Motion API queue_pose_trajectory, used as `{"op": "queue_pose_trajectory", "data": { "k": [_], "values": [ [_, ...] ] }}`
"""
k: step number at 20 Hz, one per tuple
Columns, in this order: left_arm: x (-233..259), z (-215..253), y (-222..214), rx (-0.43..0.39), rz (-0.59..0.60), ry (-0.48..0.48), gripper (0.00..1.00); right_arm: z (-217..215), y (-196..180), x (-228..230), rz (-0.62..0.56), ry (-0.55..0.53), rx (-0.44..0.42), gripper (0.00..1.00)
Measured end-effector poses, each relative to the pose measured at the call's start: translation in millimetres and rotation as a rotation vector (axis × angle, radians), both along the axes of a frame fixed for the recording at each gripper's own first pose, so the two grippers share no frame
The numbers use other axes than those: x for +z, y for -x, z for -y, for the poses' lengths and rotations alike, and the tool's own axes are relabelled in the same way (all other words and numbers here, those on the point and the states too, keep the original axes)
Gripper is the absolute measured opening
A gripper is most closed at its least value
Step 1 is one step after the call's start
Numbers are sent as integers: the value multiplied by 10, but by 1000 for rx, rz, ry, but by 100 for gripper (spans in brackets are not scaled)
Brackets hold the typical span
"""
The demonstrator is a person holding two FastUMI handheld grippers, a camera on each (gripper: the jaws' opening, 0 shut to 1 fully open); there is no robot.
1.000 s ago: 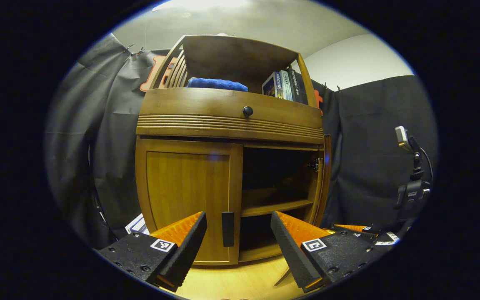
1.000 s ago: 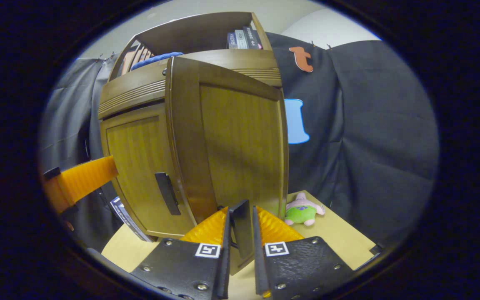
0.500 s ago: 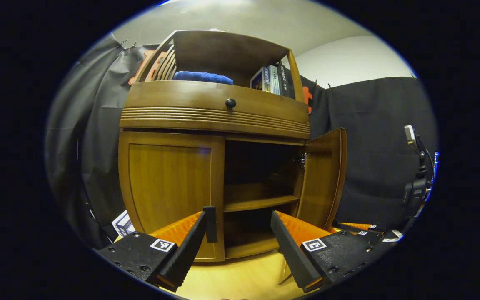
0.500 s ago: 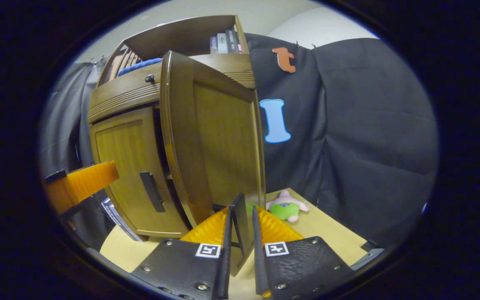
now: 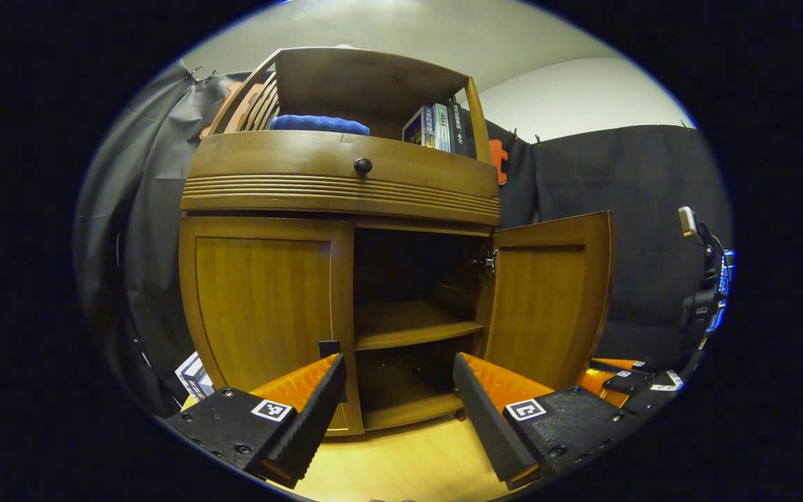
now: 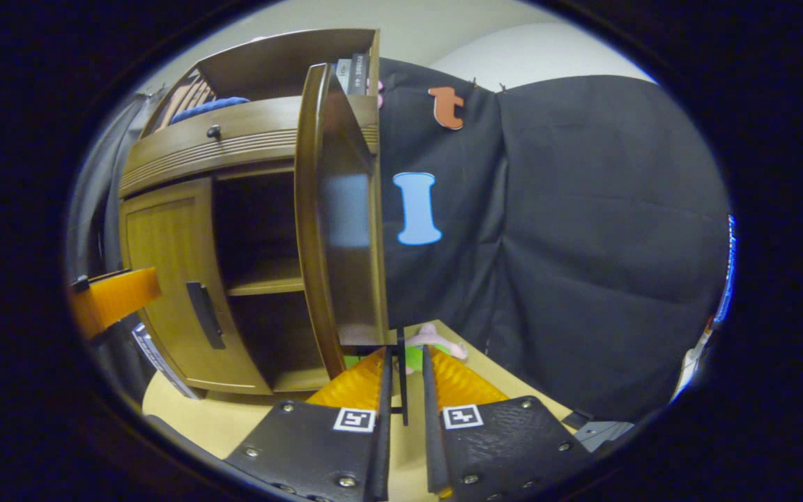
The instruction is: Open the right door of the double-door shoe cabinet with the right hand, and open the left door with the left hand.
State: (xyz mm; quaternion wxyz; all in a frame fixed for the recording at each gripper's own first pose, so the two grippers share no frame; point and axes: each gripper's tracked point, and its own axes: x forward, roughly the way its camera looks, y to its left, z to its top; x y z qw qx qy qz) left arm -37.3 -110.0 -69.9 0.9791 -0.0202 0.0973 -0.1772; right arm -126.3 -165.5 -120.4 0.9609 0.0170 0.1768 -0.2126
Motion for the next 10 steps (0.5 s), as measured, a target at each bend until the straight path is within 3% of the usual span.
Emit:
{"op": "queue_pose_trajectory", "data": {
  "k": [10],
  "values": [
    [-141, -24, -97, 36, -39, 2, 92, 289, 98, 9, -4, 52, -59, 21]
  ]
}}
